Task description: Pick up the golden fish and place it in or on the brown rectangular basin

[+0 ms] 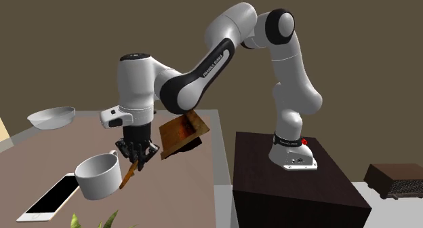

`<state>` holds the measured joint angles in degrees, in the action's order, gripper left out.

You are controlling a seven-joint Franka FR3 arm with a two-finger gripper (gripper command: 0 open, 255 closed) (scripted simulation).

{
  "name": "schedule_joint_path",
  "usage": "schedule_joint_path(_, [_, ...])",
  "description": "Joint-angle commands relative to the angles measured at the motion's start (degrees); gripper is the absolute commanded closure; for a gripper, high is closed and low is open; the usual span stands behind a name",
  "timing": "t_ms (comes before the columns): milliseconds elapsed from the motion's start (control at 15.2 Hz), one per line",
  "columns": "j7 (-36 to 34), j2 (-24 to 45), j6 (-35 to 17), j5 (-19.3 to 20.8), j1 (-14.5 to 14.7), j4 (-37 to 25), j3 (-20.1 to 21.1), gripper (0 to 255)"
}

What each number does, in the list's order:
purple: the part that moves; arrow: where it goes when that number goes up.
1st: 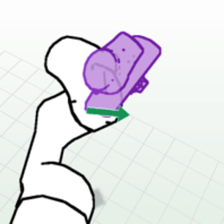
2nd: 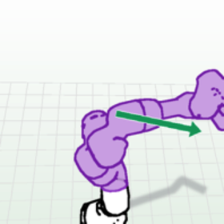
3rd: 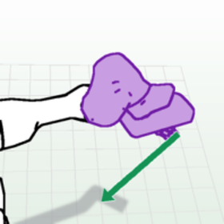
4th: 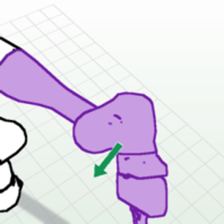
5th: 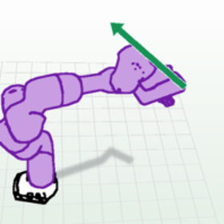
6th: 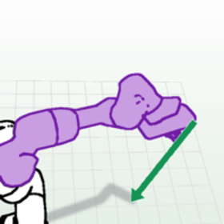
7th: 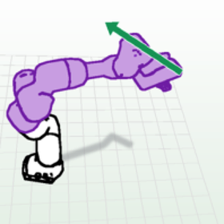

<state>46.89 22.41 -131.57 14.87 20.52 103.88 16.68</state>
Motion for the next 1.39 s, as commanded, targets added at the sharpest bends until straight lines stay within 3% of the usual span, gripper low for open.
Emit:
schedule_joint_path(0, [0.4, -0.8, 1.4, -0.5, -0.1, -0.5, 0.2, 255])
schedule_joint_path(1320, [3.3, -6.1, 14.5, -3.7, -0.6, -8.8, 1.5, 255])
